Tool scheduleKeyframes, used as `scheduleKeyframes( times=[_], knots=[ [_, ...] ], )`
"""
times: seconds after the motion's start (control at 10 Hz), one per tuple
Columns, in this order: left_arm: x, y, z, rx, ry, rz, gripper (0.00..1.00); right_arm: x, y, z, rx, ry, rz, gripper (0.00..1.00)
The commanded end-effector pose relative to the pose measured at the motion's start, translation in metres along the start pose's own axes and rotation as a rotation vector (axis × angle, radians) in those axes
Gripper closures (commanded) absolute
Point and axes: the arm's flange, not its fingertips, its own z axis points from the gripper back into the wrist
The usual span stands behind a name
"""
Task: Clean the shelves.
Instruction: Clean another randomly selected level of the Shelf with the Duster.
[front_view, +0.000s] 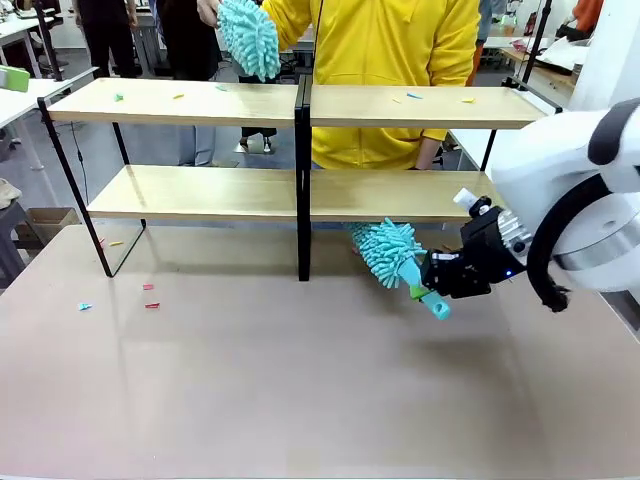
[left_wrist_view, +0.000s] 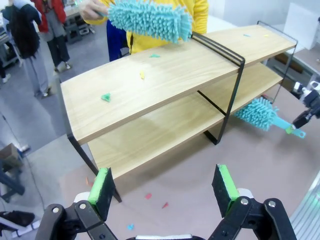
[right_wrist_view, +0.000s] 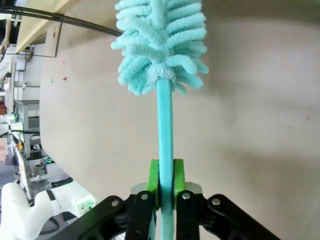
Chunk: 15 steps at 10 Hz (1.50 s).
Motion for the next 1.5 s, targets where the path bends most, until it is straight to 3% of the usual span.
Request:
scheduleKeyframes(
  times=[0.0, 0.5, 0.9, 1.2, 1.4],
  knots=[
    [0.0, -0.001, 0.0, 0.005, 0.001, 0.001, 0.0, 0.012, -0.007, -0.017, 0.062, -0.036, 0.036, 0.87],
    [0.0, -0.001, 0.0, 0.005, 0.001, 0.001, 0.0, 0.017, -0.001, -0.055, 0.088, -0.01, 0.041, 0.87],
    [0.0, -0.001, 0.0, 0.005, 0.001, 0.001, 0.0, 0.008, -0.013, -0.055, -0.052, 0.038, -0.039, 0.87],
    [0.0, -0.001, 0.0, 0.005, 0.001, 0.001, 0.0, -0.007, -0.014, -0.03, -0.186, -0.058, -0.151, 0.87],
    [0.0, -0.001, 0.0, 0.005, 0.001, 0.001, 0.0, -0.015, -0.013, -0.024, -0.267, -0.031, -0.228, 0.87]
  ],
)
